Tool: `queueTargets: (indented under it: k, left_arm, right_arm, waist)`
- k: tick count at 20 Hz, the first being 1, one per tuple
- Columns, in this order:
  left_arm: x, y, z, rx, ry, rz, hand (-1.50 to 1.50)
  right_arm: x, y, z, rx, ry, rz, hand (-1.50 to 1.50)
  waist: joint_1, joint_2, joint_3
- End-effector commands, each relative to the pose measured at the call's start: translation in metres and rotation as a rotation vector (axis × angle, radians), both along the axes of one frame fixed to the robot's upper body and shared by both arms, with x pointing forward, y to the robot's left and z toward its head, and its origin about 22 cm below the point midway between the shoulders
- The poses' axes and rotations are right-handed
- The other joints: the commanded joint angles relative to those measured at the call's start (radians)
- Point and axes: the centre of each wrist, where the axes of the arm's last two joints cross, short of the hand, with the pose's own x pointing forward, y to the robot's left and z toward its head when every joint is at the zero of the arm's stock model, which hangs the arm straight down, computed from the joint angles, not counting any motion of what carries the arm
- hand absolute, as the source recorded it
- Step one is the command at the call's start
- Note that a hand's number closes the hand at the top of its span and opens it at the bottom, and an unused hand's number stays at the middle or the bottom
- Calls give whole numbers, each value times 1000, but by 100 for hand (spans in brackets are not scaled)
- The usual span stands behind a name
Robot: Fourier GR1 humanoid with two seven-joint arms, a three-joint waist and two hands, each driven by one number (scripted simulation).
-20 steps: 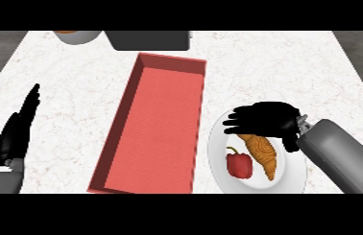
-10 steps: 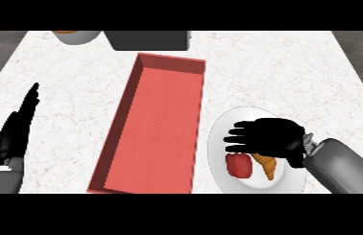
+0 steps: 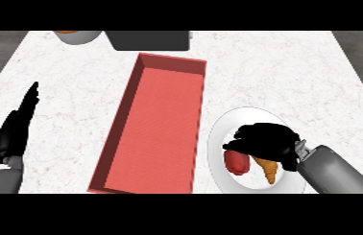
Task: Pick the croissant from the plate and place it in the cardboard box
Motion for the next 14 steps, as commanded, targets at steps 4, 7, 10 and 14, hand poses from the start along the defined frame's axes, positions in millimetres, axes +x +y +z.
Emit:
queueTargets:
  k: [4,7,10,14]
  left_arm:
    - [8,-25,17,9,-12,-6,0]
    - [4,1,7,-2,-1,-3,0]
    - [-5,-10,-8,-12,-9,0,0]
    - [-1,8,10,11,-26,-4,0]
  right_arm:
    - [3,10,-29,144,-113,59,150]
    - [10,35,-33,193,-153,67,150]
    - [16,34,-16,235,-230,78,150]
    - [54,-18,-12,385,-186,-272,150]
  waist:
    - [5,5,3]
    - [3,6,2]
    - [1,4,2]
    - [14,13,3]
